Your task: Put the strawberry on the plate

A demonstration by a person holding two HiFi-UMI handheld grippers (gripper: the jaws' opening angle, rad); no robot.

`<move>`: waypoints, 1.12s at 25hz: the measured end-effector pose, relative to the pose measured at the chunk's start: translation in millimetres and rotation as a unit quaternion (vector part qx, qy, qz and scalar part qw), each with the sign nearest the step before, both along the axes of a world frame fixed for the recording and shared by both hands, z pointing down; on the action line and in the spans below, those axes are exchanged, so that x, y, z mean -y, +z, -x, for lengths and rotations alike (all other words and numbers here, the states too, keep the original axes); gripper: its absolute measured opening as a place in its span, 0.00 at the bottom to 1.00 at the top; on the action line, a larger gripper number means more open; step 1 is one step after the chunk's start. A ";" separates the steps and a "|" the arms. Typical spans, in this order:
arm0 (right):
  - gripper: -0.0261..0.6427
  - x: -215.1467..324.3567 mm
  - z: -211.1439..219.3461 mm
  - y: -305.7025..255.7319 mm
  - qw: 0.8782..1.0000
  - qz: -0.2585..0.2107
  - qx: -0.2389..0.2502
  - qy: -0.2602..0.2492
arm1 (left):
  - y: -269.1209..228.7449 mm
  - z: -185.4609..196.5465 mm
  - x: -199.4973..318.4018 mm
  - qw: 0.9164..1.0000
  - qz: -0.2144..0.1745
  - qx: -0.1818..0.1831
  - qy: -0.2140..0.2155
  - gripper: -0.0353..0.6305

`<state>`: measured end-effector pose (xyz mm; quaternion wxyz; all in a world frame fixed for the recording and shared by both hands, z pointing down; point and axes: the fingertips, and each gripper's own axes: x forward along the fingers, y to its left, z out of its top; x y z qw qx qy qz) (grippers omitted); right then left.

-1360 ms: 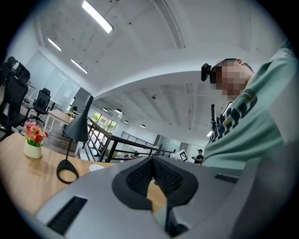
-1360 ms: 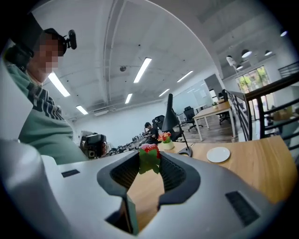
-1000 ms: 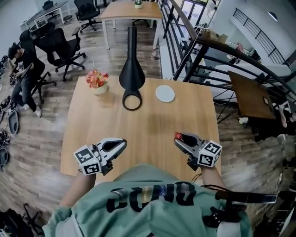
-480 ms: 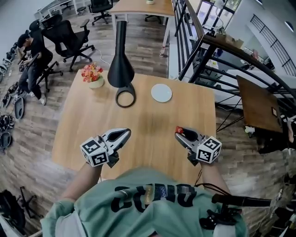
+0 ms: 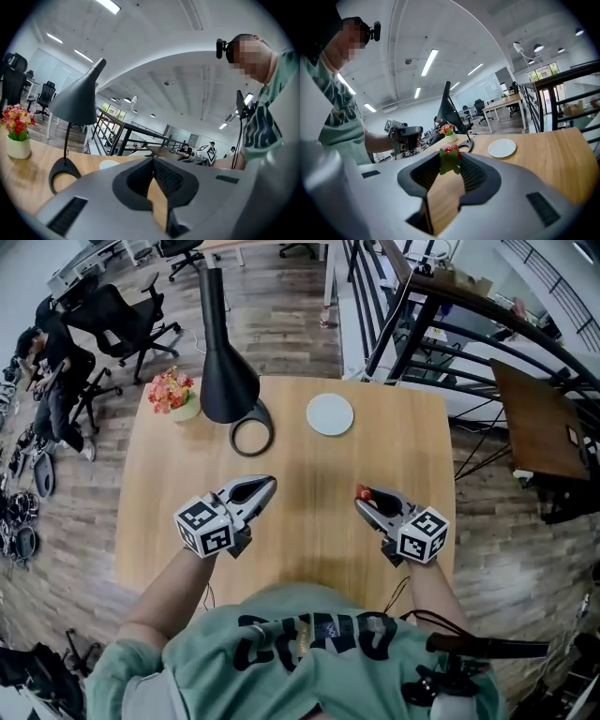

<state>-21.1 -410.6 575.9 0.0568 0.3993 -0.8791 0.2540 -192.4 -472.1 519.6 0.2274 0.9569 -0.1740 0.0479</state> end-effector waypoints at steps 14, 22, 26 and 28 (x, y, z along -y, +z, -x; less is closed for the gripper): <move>0.24 149.6 -29.1 64.0 0.999 -0.021 -0.044 0.003 | 90.6 -60.2 113.8 1.000 0.007 0.012 0.000 0.06; 0.24 226.0 -37.2 123.3 0.994 -0.033 -0.100 0.000 | 145.0 -89.3 173.3 1.000 -0.006 0.021 -0.015 0.06; 0.24 253.3 -40.0 142.7 0.992 -0.037 -0.118 -0.007 | 165.4 -92.5 194.8 0.999 -0.010 0.026 -0.034 0.06; 0.24 264.6 -42.4 151.3 0.993 -0.034 -0.117 -0.001 | 172.6 -95.3 199.3 0.999 -0.011 0.023 -0.039 0.06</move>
